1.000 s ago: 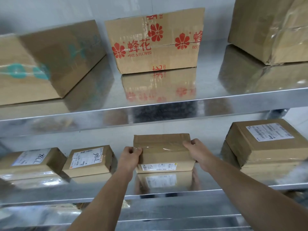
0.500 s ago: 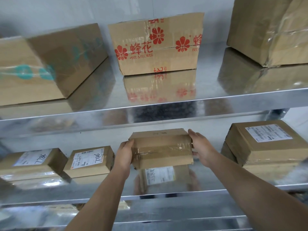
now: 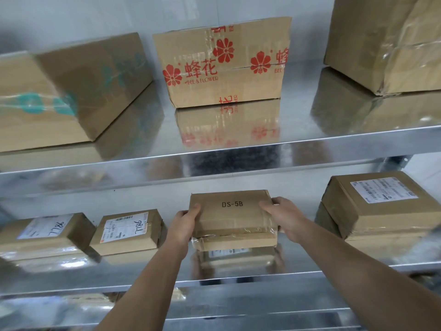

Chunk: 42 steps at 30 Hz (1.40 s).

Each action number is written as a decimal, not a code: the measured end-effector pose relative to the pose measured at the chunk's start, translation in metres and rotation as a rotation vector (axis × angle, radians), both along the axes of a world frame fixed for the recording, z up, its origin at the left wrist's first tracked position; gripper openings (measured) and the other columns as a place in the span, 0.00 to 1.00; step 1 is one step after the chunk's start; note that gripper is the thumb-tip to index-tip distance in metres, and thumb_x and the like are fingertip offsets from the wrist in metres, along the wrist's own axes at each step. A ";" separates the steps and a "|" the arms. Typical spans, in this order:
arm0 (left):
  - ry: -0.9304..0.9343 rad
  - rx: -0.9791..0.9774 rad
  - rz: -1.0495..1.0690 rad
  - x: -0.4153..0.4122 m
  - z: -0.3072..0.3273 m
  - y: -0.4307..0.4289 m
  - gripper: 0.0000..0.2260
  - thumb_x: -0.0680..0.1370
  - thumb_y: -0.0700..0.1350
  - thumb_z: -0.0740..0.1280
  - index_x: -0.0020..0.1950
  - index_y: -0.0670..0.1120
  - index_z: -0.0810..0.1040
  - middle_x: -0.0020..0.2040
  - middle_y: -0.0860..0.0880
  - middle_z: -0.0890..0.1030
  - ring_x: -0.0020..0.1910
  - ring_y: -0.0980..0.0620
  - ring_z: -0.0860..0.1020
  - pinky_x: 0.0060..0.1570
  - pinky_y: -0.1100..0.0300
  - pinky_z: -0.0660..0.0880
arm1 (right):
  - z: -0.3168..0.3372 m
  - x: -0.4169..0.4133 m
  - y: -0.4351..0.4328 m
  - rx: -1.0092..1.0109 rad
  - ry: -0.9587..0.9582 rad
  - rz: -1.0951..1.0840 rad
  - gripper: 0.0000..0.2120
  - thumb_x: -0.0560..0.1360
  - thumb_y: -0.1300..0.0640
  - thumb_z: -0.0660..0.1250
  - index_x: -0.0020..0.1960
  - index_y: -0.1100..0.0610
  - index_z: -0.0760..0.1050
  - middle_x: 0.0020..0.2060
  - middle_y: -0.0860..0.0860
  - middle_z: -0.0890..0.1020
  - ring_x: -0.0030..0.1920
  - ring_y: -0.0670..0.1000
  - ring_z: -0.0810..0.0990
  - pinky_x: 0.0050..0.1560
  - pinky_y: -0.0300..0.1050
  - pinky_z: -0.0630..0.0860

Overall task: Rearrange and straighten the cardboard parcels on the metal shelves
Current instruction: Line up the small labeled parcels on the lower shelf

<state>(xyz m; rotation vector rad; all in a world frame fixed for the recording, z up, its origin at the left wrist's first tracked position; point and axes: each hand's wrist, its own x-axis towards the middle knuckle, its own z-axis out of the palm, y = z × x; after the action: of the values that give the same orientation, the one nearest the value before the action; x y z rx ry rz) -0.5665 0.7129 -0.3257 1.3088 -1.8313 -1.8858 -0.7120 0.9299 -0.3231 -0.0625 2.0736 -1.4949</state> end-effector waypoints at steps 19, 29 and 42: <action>-0.038 -0.094 0.022 -0.013 -0.023 0.008 0.04 0.81 0.43 0.66 0.53 0.42 0.77 0.50 0.43 0.82 0.49 0.43 0.79 0.50 0.51 0.75 | -0.021 -0.008 -0.005 0.252 0.194 0.005 0.14 0.78 0.52 0.71 0.58 0.60 0.74 0.53 0.56 0.81 0.54 0.58 0.80 0.54 0.52 0.76; -0.056 -0.097 0.019 -0.012 -0.020 0.011 0.06 0.82 0.44 0.66 0.56 0.42 0.76 0.49 0.45 0.81 0.49 0.44 0.78 0.50 0.52 0.74 | -0.020 -0.007 -0.006 0.252 0.176 -0.003 0.14 0.78 0.52 0.71 0.57 0.60 0.74 0.54 0.57 0.80 0.53 0.58 0.80 0.47 0.48 0.74; -0.082 -0.089 -0.045 -0.007 -0.002 0.009 0.09 0.81 0.47 0.67 0.59 0.44 0.77 0.54 0.46 0.82 0.50 0.47 0.79 0.49 0.54 0.73 | -0.007 -0.004 0.004 0.126 0.114 -0.004 0.09 0.80 0.50 0.68 0.52 0.55 0.74 0.47 0.51 0.79 0.47 0.52 0.77 0.46 0.47 0.71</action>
<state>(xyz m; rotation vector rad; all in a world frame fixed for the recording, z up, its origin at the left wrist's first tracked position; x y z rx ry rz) -0.5731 0.7217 -0.3278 1.3446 -1.9766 -1.7741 -0.7159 0.9339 -0.3299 -0.0964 2.2549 -1.3890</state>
